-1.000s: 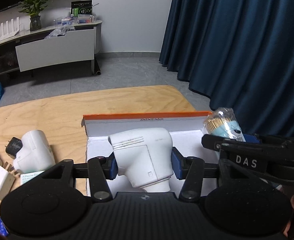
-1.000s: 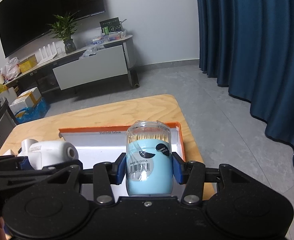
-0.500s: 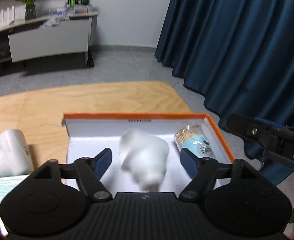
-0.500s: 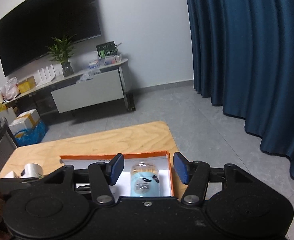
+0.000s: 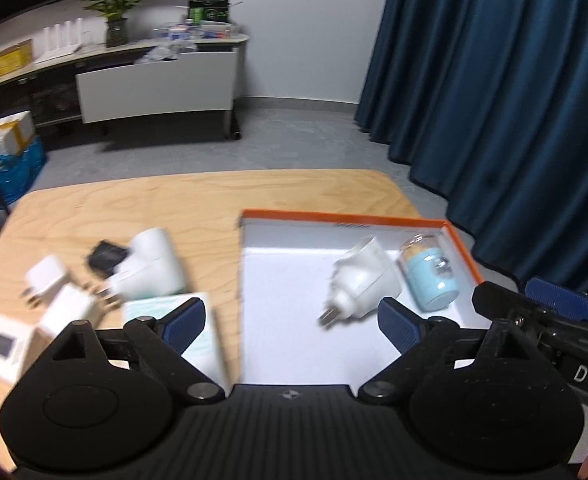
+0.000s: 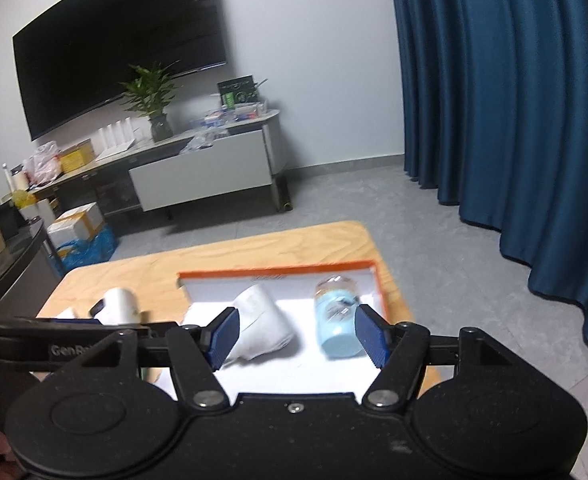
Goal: Organize rigid objects
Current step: 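Move both tools back over the table toward the remaining items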
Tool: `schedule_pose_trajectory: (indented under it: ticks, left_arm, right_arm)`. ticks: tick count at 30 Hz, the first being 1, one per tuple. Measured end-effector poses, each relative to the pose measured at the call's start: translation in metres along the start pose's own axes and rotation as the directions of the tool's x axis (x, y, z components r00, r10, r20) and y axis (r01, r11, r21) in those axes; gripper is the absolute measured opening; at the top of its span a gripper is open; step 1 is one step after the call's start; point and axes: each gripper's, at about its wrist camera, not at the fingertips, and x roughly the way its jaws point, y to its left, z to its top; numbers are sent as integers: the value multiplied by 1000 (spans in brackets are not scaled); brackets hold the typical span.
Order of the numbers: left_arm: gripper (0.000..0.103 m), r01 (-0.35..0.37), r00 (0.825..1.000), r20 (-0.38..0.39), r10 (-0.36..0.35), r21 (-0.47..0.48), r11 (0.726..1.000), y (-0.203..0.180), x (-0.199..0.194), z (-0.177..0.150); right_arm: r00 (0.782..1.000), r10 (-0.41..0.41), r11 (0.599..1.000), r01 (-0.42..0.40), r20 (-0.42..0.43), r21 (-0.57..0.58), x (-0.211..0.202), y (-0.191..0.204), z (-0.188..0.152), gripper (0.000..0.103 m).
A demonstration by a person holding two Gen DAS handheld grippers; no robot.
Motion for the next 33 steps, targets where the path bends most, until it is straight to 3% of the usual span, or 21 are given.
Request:
schedule_pose_trajectory:
  ticks: [11, 33]
  left_arm:
    - [99, -69, 997, 39, 70, -25, 997, 33, -41, -15]
    - [100, -165, 984, 42, 174, -160, 973, 110, -70, -47]
  right_arm:
    - [998, 62, 997, -63, -29, -53, -17, 45, -16, 79]
    - [978, 186, 967, -200, -99, -158, -8, 124, -32, 80]
